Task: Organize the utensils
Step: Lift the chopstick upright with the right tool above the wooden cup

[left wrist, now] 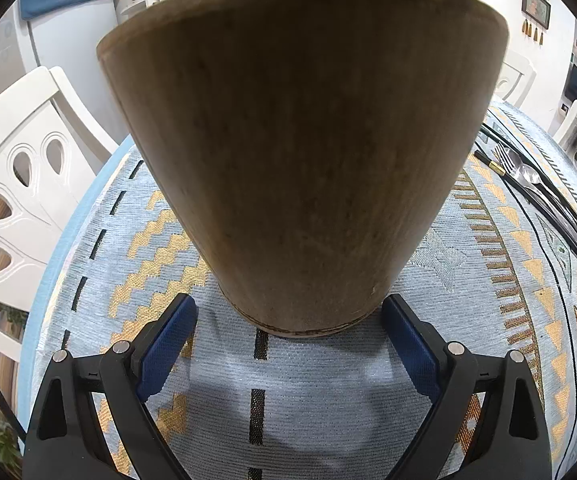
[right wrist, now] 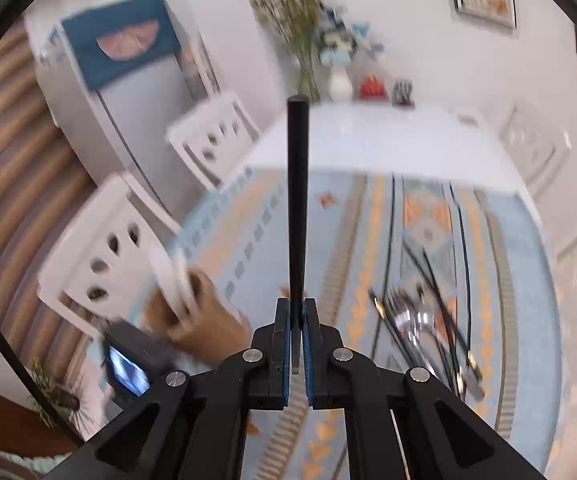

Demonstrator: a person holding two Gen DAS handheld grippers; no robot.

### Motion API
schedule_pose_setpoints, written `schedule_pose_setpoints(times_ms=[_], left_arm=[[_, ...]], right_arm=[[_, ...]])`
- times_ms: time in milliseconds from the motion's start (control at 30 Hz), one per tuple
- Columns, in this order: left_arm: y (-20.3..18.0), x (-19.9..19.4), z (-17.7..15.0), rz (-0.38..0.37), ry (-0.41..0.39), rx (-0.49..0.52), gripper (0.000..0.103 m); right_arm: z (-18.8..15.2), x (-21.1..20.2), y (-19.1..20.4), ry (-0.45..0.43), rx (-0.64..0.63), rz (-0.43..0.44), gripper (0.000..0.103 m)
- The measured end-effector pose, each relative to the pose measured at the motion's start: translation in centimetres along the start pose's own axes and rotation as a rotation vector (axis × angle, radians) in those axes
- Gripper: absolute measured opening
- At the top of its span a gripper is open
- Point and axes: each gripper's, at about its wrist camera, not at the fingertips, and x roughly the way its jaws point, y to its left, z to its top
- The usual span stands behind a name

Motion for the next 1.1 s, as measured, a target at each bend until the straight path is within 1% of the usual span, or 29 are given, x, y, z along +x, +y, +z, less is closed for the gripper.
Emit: schedule_pose_setpoints(times_ms=[133,233,267,367,467,600,800,967,1100], left_arm=[[0.0,0.0,0.0,0.000,0.000,0.000,0.095],[0.0,0.0,0.0,0.000,0.000,0.000,0.095],[0.0,0.0,0.0,0.000,0.000,0.000,0.095],[0.1,0.0,0.0,0.000,0.000,0.000,0.095],[0.1,0.0,0.1,0.003,-0.001,0.001,0.095],[0.0,-0.1,0.0,0.008,-0.006,0.006,0.095],[-0.3,-0.2,0.0,0.007,-0.007,0.006,0.095],[-0.4,-0.3,0.0,0.007,-0.008,0.006,0.094],[-0.4,-0.3,0.0,0.007,-0.007,0.005,0.094]], right_arm=[[2.8,-3.1,2.6,-0.097,-0.028,0.055,0.005],[4.8,-5.8,4.5,-0.171,-0.036,0.123,0.005],[5.3,-6.3,5.2,-0.190,-0.039,0.150,0.005],[6.5,-7.0,7.1,-0.235,-0.057,0.195,0.005],[7.3,-5.7,8.9,-0.216,-0.085,0.210,0.005],[6.9,-3.5,10.3,-0.168,-0.107,0.226,0.005],[6.0,-0.4,11.7,-0.122,-0.158,0.196,0.005],[5.6,1.3,12.4,-0.091,-0.179,0.172,0.005],[5.3,2.4,12.5,-0.062,-0.180,0.174,0.005]])
